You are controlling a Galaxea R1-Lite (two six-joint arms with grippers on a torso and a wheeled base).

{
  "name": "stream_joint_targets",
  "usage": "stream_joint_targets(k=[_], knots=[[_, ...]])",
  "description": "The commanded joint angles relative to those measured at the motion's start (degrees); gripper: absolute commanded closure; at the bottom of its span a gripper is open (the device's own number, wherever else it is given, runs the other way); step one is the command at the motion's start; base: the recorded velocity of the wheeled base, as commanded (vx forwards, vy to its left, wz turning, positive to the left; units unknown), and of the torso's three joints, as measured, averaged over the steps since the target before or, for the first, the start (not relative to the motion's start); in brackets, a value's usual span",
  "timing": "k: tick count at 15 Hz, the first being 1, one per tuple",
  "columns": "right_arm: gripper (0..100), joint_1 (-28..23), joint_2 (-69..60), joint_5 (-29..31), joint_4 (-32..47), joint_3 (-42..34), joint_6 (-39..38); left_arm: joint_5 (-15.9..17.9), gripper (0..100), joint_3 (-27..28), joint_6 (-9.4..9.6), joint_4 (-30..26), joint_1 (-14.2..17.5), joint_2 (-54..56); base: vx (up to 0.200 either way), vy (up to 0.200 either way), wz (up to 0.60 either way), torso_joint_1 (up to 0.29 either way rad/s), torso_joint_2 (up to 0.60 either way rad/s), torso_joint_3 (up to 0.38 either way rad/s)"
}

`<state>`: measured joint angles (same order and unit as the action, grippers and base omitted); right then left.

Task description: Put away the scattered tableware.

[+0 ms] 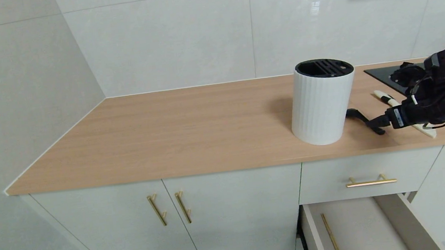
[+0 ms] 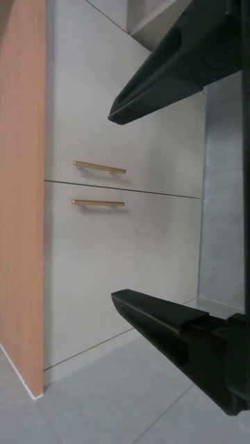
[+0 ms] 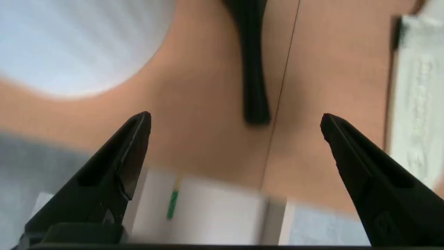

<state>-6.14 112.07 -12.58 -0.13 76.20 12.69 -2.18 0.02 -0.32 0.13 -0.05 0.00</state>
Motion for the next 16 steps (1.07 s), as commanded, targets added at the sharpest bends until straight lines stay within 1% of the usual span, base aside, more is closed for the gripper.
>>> stream_joint_targets(k=[1, 5, 9, 16], knots=[[0, -0.8, 3.8, -0.1, -1.7, 0.8, -0.2, 0.0, 0, 0.0, -0.03, 0.0, 0.0, -0.1, 0.000, 0.000, 0.00, 0.000, 0.00, 0.000], [0, -0.8, 7.4, -0.2, -5.1, 1.4, -0.8, 0.0, 0, 0.0, -0.03, 0.0, 0.0, -0.1, 0.000, 0.000, 0.00, 0.000, 0.00, 0.000], [0, 0.8, 7.6, -0.1, -5.4, 1.2, -1.6, 0.0, 0, 0.0, -0.03, 0.0, 0.0, -0.1, 0.000, 0.000, 0.00, 0.000, 0.00, 0.000], [0, 1.0, 9.0, 0.0, -7.9, 1.1, -2.0, 0.0, 0, 0.0, -0.03, 0.0, 0.0, -0.1, 0.000, 0.000, 0.00, 0.000, 0.00, 0.000]])
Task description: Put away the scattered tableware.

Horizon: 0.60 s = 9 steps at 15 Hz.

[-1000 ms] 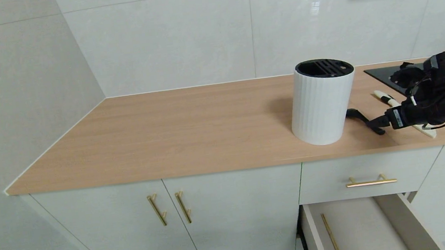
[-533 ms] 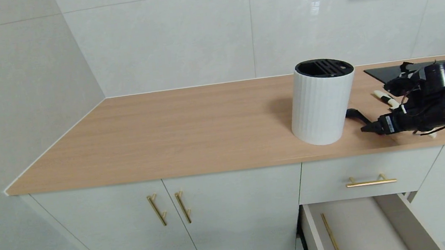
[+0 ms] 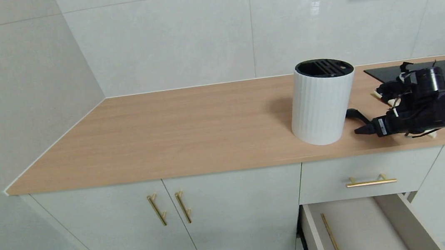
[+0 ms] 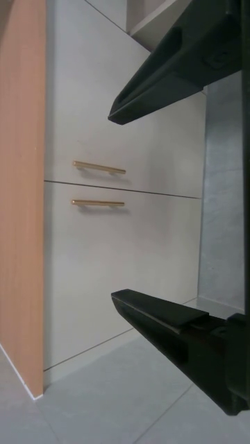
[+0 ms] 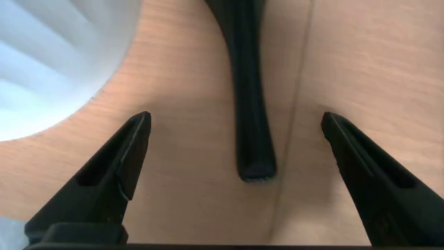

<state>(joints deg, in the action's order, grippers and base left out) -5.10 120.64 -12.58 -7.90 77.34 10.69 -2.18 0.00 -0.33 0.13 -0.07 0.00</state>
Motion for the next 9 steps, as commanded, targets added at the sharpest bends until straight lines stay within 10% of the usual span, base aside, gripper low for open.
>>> stream_joint_targets(k=[1, 9], knots=[[100, 0.0, 0.4, 0.0, -0.1, 0.0, 0.0, 0.0, 0, 0.0, -0.02, 0.0, 0.0, 0.0, 0.000, 0.000, 0.00, 0.000, 0.00, 0.000], [100, 0.6, 1.2, 0.4, -0.2, 0.2, -0.1, 0.0, 0, 0.0, -0.02, 0.0, 0.0, -0.1, 0.000, 0.000, 0.00, 0.000, 0.00, 0.000]])
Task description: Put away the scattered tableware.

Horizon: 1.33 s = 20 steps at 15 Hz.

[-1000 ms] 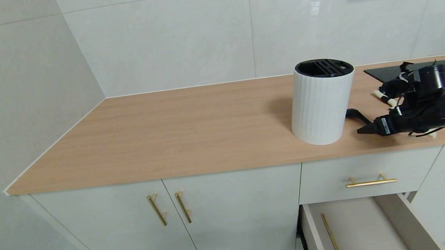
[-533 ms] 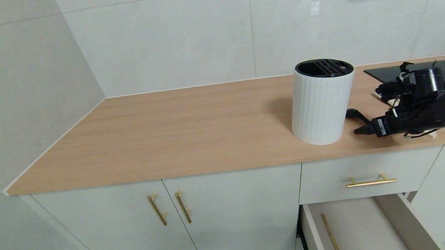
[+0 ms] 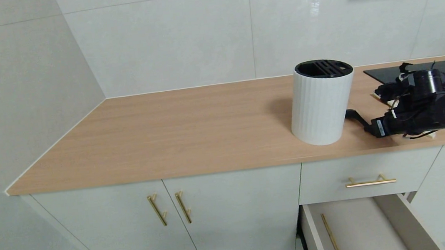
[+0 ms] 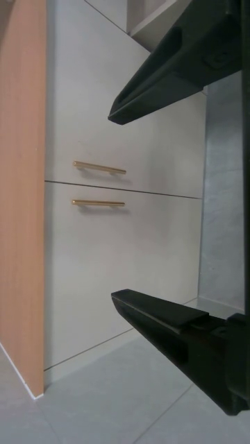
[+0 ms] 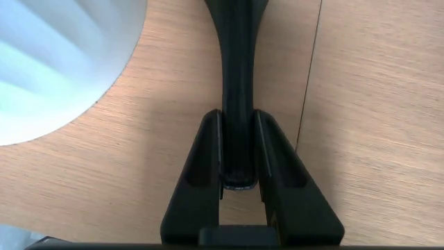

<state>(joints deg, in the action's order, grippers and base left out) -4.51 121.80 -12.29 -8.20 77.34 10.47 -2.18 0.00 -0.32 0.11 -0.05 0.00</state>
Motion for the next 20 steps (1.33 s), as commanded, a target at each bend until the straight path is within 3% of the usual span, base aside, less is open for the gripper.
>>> stream_joint_targets(k=[1, 5, 14, 20], knots=[[100, 0.0, -0.3, 0.3, -0.2, 0.4, -1.1, 0.0, 0, 0.0, -0.03, 0.1, 0.0, 0.0, 0.000, 0.000, 0.00, 0.000, 0.00, 0.000], [100, 0.4, -7.9, 6.8, 0.1, -0.3, -9.6, 0.0, 0, 0.0, -0.03, 0.1, 0.0, -0.1, 0.000, 0.000, 0.00, 0.000, 0.00, 0.000], [100, 0.6, -33.2, 8.2, 0.0, -26.1, -15.0, 0.0, 0, 0.0, -0.03, 0.1, 0.0, -0.1, 0.000, 0.000, 0.00, 0.000, 0.00, 0.000], [100, 0.9, -40.1, 8.0, -0.3, -38.3, -14.7, 0.0, 0, 0.0, -0.03, 0.1, 0.0, -0.1, 0.000, 0.000, 0.00, 0.000, 0.00, 0.000]])
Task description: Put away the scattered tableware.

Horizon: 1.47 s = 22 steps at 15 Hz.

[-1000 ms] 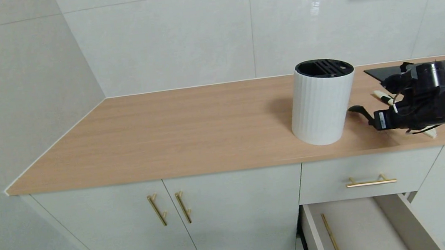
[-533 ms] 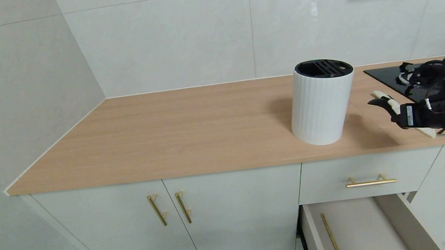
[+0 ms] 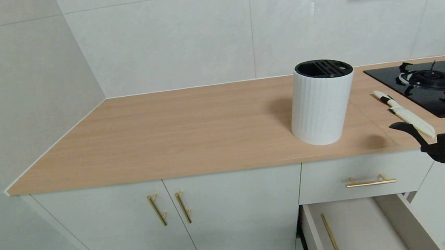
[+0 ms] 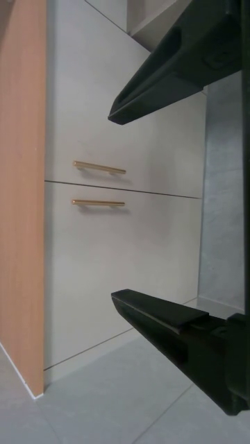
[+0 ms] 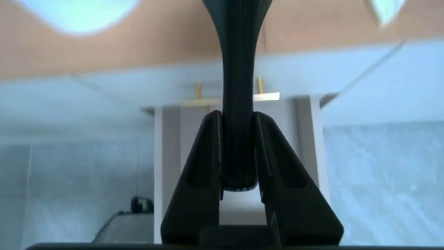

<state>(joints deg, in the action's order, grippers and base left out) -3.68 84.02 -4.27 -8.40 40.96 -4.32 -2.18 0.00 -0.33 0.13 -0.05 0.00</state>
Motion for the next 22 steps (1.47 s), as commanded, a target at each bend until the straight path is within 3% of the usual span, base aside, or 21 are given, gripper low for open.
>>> stream_joint_targets(k=[1, 8, 16, 22], knots=[[100, 0.0, -2.3, -0.1, -0.1, -2.3, 0.1, 0.0, 0, 0.0, -0.02, 0.0, 0.0, -0.1, 0.000, 0.000, 0.00, 0.000, 0.00, 0.000], [100, -0.3, -1.1, -0.2, 0.0, -4.0, 3.3, 0.0, 0, 0.0, -0.02, 0.0, 0.0, -0.1, 0.000, 0.000, 0.00, -0.031, 0.07, 0.042], [100, -0.3, -4.0, -0.4, 0.1, -6.4, 7.5, 0.0, 0, 0.0, -0.02, 0.0, 0.0, 0.0, 0.000, 0.000, 0.00, -0.195, 0.48, 0.278], [100, -0.3, 1.3, -0.1, 0.1, -7.7, 10.0, 0.0, 0, 0.0, -0.02, 0.0, 0.0, -0.1, 0.000, 0.000, 0.00, -0.169, 0.48, 0.303]])
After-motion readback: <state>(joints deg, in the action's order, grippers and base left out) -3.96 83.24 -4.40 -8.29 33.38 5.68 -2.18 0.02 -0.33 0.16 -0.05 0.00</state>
